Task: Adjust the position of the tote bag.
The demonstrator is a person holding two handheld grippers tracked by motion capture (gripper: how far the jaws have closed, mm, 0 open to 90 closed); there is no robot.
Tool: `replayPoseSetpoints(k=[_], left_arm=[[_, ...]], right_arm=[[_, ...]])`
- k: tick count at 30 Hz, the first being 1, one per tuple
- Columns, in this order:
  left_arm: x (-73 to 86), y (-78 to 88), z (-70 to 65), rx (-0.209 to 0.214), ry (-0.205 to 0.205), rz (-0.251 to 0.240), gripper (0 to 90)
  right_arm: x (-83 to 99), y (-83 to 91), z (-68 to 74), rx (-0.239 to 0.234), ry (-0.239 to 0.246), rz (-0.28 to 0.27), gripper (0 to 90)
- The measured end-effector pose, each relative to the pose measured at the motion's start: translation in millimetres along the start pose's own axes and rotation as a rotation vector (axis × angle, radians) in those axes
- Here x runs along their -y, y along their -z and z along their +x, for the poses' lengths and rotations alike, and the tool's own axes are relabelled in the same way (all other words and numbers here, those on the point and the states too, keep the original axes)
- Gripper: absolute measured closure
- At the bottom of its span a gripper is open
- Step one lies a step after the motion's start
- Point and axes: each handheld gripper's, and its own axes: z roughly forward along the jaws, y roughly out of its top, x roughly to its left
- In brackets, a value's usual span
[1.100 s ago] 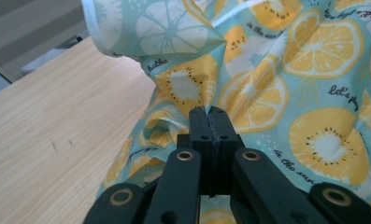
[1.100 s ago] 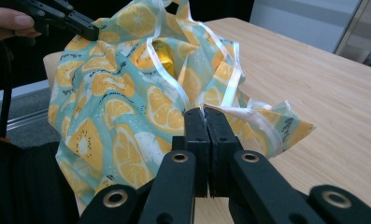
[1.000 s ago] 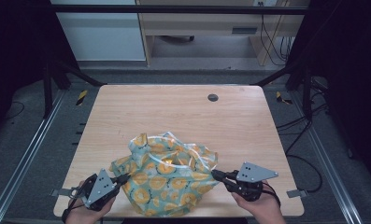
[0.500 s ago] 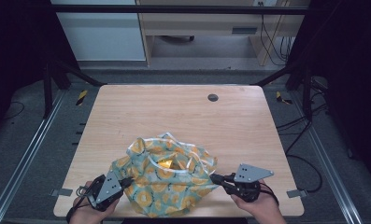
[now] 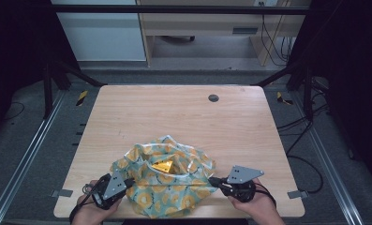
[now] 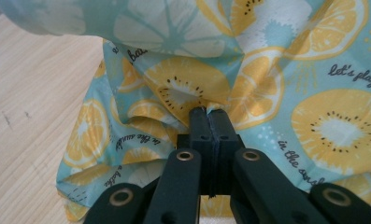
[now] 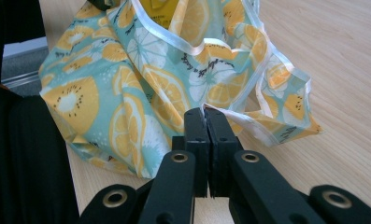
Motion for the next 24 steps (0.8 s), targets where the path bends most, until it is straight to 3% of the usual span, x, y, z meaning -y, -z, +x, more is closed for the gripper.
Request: replayPoseSetpoints(k=[11,18,24], left_arm=[[0.5,-10.1,4.7,-0.007,-0.004,0.041,90.0],[0.3,-17.2,8.4,-0.021,-0.017,0.077,90.0],[1.2,-18.5,7.8,-0.007,0.0,0.091,90.0]], right_arm=[[1.4,-10.9,-1.3,-0.002,0.005,0.042,89.1],[4.5,-22.9,1.0,-0.009,0.006,0.101,89.0],[7.1,-26.9,2.8,-0.012,0.003,0.127,88.8]])
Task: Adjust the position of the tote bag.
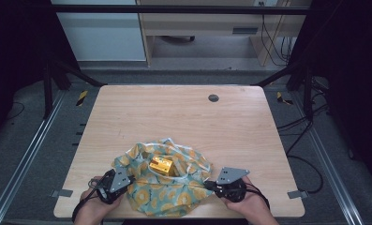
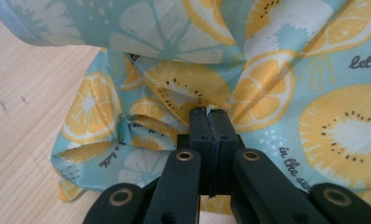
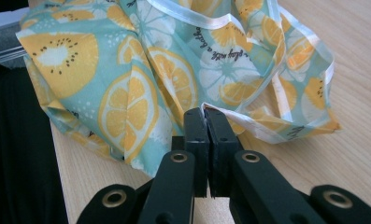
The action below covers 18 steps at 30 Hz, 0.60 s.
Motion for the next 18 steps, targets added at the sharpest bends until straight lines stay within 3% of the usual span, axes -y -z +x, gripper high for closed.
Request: replayPoseSetpoints(k=[5,8,11,12,18], left_arm=[[1.2,-3.6,-1.5,0.018,0.017,0.024,88.1],[1.8,-2.5,-0.1,0.012,0.031,0.027,82.2],[1.9,1.3,1.1,-0.006,0.062,-0.002,71.0],[1.8,2.7,1.2,-0.013,0.071,-0.012,63.4],[1.4,5.7,0.6,-0.009,0.093,-0.039,61.7]], right_arm=[[2.4,-3.0,-0.4,0.008,-0.018,0.023,87.2],[3.2,-1.5,-2.2,0.026,-0.044,0.02,79.1],[2.2,5.6,-4.6,0.065,-0.076,-0.008,65.4],[1.3,10.7,-5.2,0.093,-0.088,-0.025,58.1],[-7.2,27.4,-2.6,0.131,-0.1,-0.066,47.3]])
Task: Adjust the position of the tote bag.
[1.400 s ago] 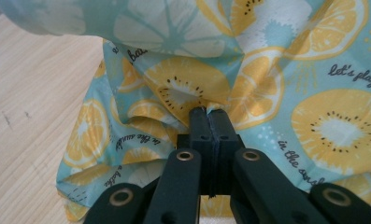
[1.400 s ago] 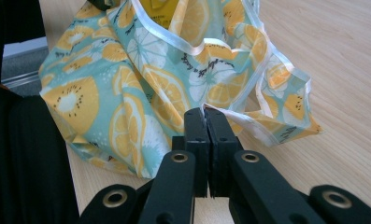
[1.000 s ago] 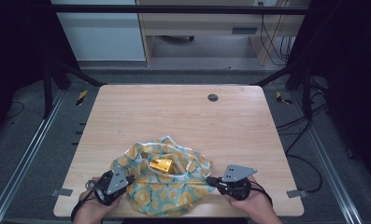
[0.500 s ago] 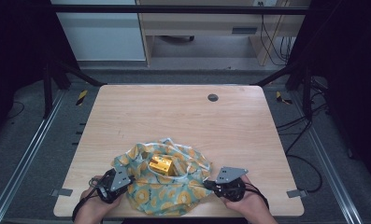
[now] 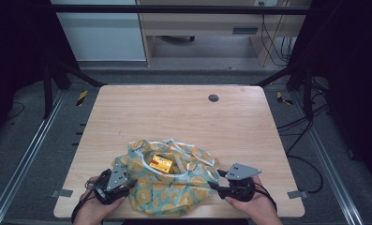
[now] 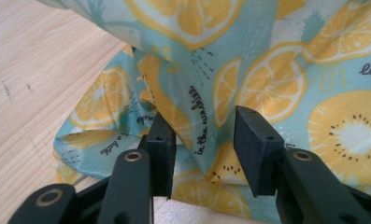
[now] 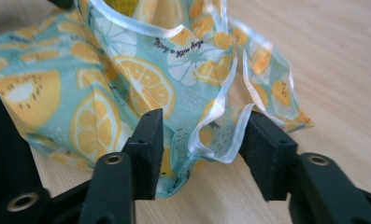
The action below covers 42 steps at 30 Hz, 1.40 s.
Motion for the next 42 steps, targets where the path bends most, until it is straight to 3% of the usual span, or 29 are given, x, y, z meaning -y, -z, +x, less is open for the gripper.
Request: replayPoseSetpoints(k=[6,10,13,19,23,29,32,35,37,42], left_arm=[[-0.2,0.1,-0.8,0.004,-0.01,0.005,68.9],[-0.4,-0.5,-1.3,0.012,-0.015,0.01,69.8],[-0.3,-0.2,-2.2,0.012,-0.014,0.009,70.1],[-0.2,-0.6,-0.6,0.019,-0.005,0.007,69.9],[0.0,-0.8,-1.1,0.023,-0.006,0.007,70.3],[-0.1,-0.6,-1.4,0.028,-0.009,0.008,72.7],[-0.1,-0.9,-1.4,0.03,-0.01,0.01,73.3],[0.0,-2.1,-2.4,0.032,0.0,0.006,73.7],[0.0,-2.5,-2.5,0.034,0.003,0.007,74.2],[0.3,-2.5,-1.8,0.039,0.01,0.007,75.6]], right_arm=[[-25.5,19.0,-0.4,0.018,0.009,-0.028,43.0],[-45.6,20.3,-2.3,0.021,0.025,-0.016,46.0],[-59.4,7.5,-6.0,0.003,0.032,0.013,48.6],[-77.3,-38.8,-20.6,-0.011,0.016,0.093,52.1],[-82.0,-65.8,-25.3,-0.033,-0.002,0.14,53.9],[-79.3,-92.5,-34.3,-0.065,-0.029,0.22,55.3],[-75.2,-99.3,-34.8,-0.08,-0.034,0.273,61.5],[-71.6,-100.0,-36.6,-0.096,-0.069,0.303,81.3],[-70.7,-98.7,-37.5,-0.099,-0.072,0.299,90.0],[-78.7,-84.1,-37.1,-0.079,-0.06,0.221,90.0]])
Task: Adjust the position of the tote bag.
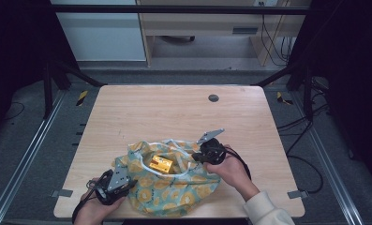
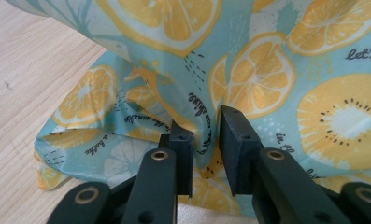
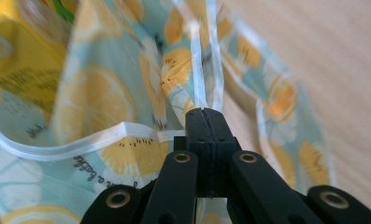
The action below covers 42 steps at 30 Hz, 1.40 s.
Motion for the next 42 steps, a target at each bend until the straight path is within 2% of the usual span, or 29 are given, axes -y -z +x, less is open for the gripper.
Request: replayPoseSetpoints(k=[5,8,11,13,14,16,19,20,23,26,28,31,34,37,39,42], left_arm=[[-0.1,0.3,0.1,0.0,0.0,0.0,75.2],[0.3,0.1,0.8,-0.007,0.012,-0.004,73.6],[0.2,0.8,1.2,-0.013,0.013,-0.005,71.7],[-0.1,2.1,1.2,-0.022,0.016,-0.01,67.9],[-0.5,3.9,2.2,-0.034,0.005,-0.01,63.5],[-0.6,5.2,2.8,-0.049,0.014,-0.026,54.4],[-1.6,9.8,5.9,-0.058,0.049,-0.07,44.0],[-2.2,11.8,7.6,-0.063,0.075,-0.097,41.8],[-5.3,18.5,12.5,-0.064,0.12,-0.133,34.4],[-13.9,30.1,15.1,-0.066,0.141,-0.18,32.3],[-24.4,37.4,16.5,-0.067,0.142,-0.195,30.8],[-41.4,46.1,20.2,-0.073,0.108,-0.2,29.7],[-56.6,51.5,26.3,-0.052,0.09,-0.192,29.6],[-68.4,52.1,31.0,-0.027,0.112,-0.19,28.2],[-75.5,52.4,31.8,-0.038,0.101,-0.18,27.9],[-89.2,48.9,30.4,-0.03,0.091,-0.163,27.0]], right_arm=[[-11.0,25.8,7.8,0.008,0.04,-0.101,90.0],[-17.5,48.4,20.0,-0.001,0.081,-0.176,90.0],[-19.6,65.7,33.7,-0.011,0.113,-0.228,90.0],[-18.5,75.2,44.8,-0.027,0.138,-0.256,90.0],[-16.9,78.6,50.1,-0.039,0.152,-0.266,90.0],[-11.5,82.0,59.5,-0.064,0.166,-0.28,90.0],[0.0,80.7,71.2,-0.115,0.181,-0.287,90.0],[4.2,78.3,74.1,-0.132,0.185,-0.288,90.0],[15.6,68.9,80.9,-0.156,0.197,-0.261,90.0],[24.7,58.1,84.1,-0.174,0.202,-0.228,90.0],[30.2,50.3,84.4,-0.171,0.204,-0.203,90.0],[35.6,43.2,84.0,-0.168,0.201,-0.183,90.0],[39.9,37.1,83.5,-0.173,0.198,-0.183,90.0],[44.0,30.5,83.6,-0.18,0.199,-0.177,90.0],[46.2,26.9,84.8,-0.176,0.201,-0.164,90.0],[48.5,24.4,86.2,-0.176,0.204,-0.158,90.0]])
